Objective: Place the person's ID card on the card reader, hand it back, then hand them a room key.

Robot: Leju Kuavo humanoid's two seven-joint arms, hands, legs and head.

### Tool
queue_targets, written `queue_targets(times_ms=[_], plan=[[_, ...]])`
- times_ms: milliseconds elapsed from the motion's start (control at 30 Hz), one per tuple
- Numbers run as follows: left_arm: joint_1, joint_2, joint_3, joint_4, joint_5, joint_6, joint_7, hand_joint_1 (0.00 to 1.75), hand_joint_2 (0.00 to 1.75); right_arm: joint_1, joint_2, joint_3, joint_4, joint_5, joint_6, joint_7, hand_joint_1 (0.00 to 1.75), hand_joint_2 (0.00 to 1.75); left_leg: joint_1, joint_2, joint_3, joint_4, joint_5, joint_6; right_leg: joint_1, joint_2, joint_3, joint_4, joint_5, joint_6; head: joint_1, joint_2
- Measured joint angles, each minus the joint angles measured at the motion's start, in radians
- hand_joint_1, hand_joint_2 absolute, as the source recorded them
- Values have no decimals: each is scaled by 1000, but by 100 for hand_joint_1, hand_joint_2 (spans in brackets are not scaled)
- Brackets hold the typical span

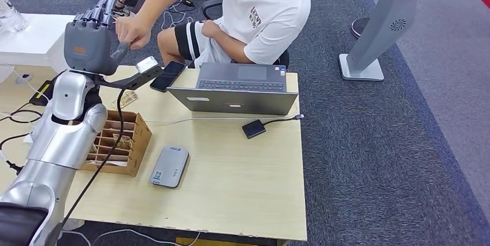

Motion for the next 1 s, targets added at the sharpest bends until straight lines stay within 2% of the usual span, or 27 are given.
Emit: queue_targets(times_ms=[100, 333, 467, 633, 733, 867, 1000], plan=[[65, 5, 0, -81, 46, 2, -28, 0, 175, 0, 0, 0, 0, -7, -5, -2, 0, 175, 0, 1, 0, 0, 0, 0, 0, 0, 0, 0, 0, 0, 0, 0], [365, 64, 0, -364, 86, 24, -72, 0, 175, 4, 0, -9, 0, -33, -6, -12, 0, 175, 0, 4, -1, 0, -2, 1, 0, 3, -2, 0, -1, 0, 0, 0], [484, 95, 4, -459, 75, 29, -81, 0, 175, 4, 1, -11, 0, -36, -9, -12, 0, 175, 0, 3, -2, -1, -2, 1, 0, 2, -2, 0, -1, 0, 0, 0], [751, 143, 56, -595, 35, 24, -76, 0, 175, 13, 6, -30, 1, -55, -29, -28, 0, 175, 0, 9, 0, -1, -4, 0, 0, 10, -3, 0, -2, 0, -2, 0], [875, 170, 96, -651, 42, -21, -59, 0, 175, 22, 7, -45, 2, -63, -41, -32, 0, 175, 0, 5, -1, -1, -5, 0, 0, 5, -2, 0, -4, 1, -1, 0], [976, 199, 131, -695, 54, -136, -18, 0, 175, 31, 8, -64, 2, -71, -44, -41, 0, 175, 0, 4, -2, -1, -5, 0, 0, 4, -2, 0, -4, 1, -2, 0], [1022, 215, 142, -710, 59, -172, -1, 0, 175, 32, 11, -74, 2, -71, -44, -43, 0, 175, 0, 3, -2, -1, -4, 0, 0, 3, -2, 0, -4, 1, -1, 0]])
